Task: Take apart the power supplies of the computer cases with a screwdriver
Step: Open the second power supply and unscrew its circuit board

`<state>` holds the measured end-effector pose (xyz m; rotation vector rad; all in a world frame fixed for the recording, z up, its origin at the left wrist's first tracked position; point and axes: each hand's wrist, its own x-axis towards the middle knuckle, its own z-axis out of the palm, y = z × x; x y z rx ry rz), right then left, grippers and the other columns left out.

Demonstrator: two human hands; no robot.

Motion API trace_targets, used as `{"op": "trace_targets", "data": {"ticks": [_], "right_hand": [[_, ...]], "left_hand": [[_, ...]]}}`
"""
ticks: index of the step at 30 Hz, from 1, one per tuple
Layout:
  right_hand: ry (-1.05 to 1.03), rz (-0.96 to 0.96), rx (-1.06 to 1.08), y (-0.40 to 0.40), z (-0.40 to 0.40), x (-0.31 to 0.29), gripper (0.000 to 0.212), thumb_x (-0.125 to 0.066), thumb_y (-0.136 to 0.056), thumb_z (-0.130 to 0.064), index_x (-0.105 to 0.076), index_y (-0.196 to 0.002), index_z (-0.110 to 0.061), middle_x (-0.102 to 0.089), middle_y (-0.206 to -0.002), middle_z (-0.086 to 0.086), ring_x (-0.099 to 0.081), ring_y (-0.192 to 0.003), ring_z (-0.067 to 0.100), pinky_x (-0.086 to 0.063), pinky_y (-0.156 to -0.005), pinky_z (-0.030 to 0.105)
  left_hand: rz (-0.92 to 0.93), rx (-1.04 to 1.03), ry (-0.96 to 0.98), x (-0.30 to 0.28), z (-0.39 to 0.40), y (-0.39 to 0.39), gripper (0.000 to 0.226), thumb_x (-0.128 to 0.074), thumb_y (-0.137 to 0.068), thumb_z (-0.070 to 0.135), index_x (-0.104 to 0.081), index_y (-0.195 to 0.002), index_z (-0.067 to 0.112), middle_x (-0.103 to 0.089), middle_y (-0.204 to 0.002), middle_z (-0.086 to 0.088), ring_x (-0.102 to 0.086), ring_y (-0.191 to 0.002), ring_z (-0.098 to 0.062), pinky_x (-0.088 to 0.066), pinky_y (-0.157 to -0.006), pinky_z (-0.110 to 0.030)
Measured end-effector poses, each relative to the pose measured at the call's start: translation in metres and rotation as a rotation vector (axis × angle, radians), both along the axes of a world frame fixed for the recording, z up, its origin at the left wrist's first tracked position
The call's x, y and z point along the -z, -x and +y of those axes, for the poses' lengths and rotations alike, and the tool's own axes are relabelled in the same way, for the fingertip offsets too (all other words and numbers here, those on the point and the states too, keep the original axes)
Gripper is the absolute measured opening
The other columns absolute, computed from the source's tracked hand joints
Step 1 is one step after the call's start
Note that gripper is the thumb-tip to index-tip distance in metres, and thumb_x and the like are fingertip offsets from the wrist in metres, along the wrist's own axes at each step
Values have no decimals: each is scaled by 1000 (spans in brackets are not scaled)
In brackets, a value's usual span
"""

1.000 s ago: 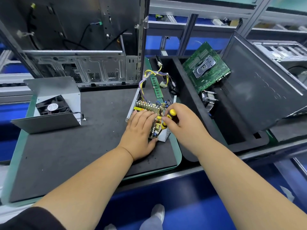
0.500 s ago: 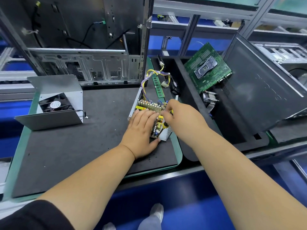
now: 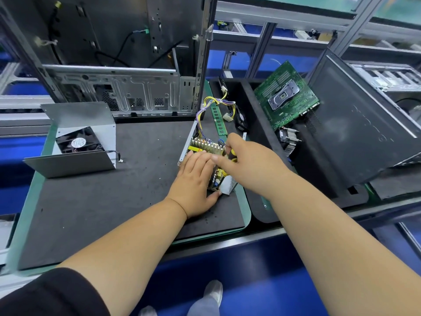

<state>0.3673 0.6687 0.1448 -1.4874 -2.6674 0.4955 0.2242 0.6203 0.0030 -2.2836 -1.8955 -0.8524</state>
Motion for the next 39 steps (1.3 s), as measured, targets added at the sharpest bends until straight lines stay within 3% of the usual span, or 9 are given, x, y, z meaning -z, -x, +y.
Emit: {"op": "trace_targets", "data": {"ticks": [6, 11, 14, 17, 22, 27, 31, 35, 39], "right_hand": [[20, 43, 38, 0, 2, 3, 14, -51, -102, -26, -44, -106, -15, -49, -68, -3, -43, -55, 14, -28, -49, 32], [95, 56, 64, -3, 4, -4, 15, -55, -88, -16, -52, -103, -17, -56, -89, 0, -52, -75, 20, -39, -60, 34], [-21, 1, 55, -3, 2, -1, 21, -57, -90, -35, -55, -98, -16, -59, -88, 0, -56, -85, 24, -46, -67, 36], [-114, -46, 72, -2, 1, 2, 47, -47, -95, -63, -55, -96, -16, -56, -79, -2, -54, -79, 22, -36, -57, 32], [-56, 62, 142, -1, 5, 9, 25, -51, -100, -42, -51, -89, -19, -50, -69, -3, -49, -67, 21, -28, -50, 27], [-43, 158, 104, -4, 4, 7, 14, -59, -91, -28, -49, -99, -22, -57, -86, -5, -50, -73, 11, -33, -55, 25], [-52, 102, 60, -4, 4, 6, 11, -57, -90, -32, -52, -95, -23, -56, -87, -3, -49, -81, 19, -31, -60, 31], [-157, 4, 68, -2, 4, 6, 31, -45, -100, -53, -54, -95, -23, -56, -76, -3, -50, -77, 20, -28, -58, 34], [-97, 98, 65, -1, 5, 7, 16, -52, -100, -36, -51, -97, -20, -59, -78, 0, -52, -76, 23, -29, -58, 35]], "left_hand": [[-19, 11, -1, 0, 1, 0, 87, -79, -67, 44, -47, -139, 8, -50, -138, -10, -34, -135, -30, -1, -124, -39], [-16, 12, 7, 0, 1, 2, 86, -77, -69, 45, -48, -141, 9, -50, -139, -9, -35, -136, -30, -2, -124, -39], [-25, 16, 2, 1, 1, 2, 86, -77, -68, 45, -48, -140, 8, -50, -138, -8, -34, -136, -30, -2, -124, -39], [-21, 22, -8, 1, 1, 1, 87, -77, -68, 44, -44, -139, 6, -49, -137, -11, -33, -135, -30, -1, -123, -38], [-40, 29, -9, -1, 0, 2, 86, -77, -68, 42, -46, -141, 8, -49, -138, -10, -33, -135, -30, 1, -123, -37], [-36, 31, 0, -1, 0, 3, 84, -77, -69, 41, -48, -141, 8, -50, -138, -9, -35, -135, -30, -3, -123, -40], [-41, 37, 0, -2, 1, 3, 84, -77, -69, 40, -48, -141, 7, -50, -138, -10, -35, -135, -31, -5, -123, -41], [-45, 38, -1, -2, 0, 3, 84, -78, -69, 39, -45, -140, 7, -50, -138, -12, -33, -135, -31, -4, -123, -40], [-47, 27, 6, -2, 1, 3, 84, -78, -69, 39, -48, -141, 7, -50, -138, -11, -34, -135, -31, -5, -123, -41]]}}
